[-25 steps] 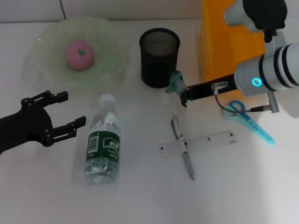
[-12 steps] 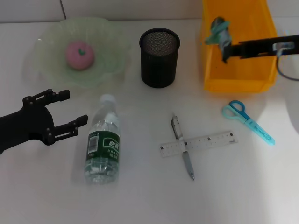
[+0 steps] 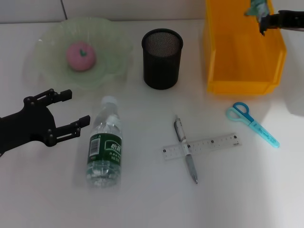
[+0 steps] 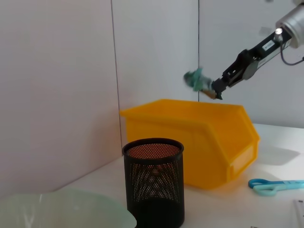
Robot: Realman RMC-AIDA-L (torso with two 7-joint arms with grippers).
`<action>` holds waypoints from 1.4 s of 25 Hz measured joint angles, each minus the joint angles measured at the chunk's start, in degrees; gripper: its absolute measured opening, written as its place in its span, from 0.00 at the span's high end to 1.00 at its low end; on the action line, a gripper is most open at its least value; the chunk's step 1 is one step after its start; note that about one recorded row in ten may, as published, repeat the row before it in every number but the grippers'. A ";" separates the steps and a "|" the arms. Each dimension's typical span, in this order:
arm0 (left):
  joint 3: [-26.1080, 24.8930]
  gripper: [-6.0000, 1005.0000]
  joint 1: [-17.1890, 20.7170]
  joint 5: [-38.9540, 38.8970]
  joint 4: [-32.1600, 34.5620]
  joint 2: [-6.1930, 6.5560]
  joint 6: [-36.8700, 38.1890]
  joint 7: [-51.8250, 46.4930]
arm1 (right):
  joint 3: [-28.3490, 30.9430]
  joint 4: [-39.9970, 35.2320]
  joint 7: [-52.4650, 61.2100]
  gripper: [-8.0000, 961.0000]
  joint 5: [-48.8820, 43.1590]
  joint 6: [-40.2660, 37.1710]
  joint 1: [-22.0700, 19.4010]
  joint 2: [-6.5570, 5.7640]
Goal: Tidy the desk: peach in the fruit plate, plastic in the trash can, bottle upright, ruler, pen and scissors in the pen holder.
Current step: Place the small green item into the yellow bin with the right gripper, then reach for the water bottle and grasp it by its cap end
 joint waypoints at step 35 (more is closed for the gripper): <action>31.27 0.20 10.17 7.28 54.29 -0.32 -11.79 -74.60 | 0.50 21.75 -65.14 0.18 43.85 -17.03 -17.92 0.20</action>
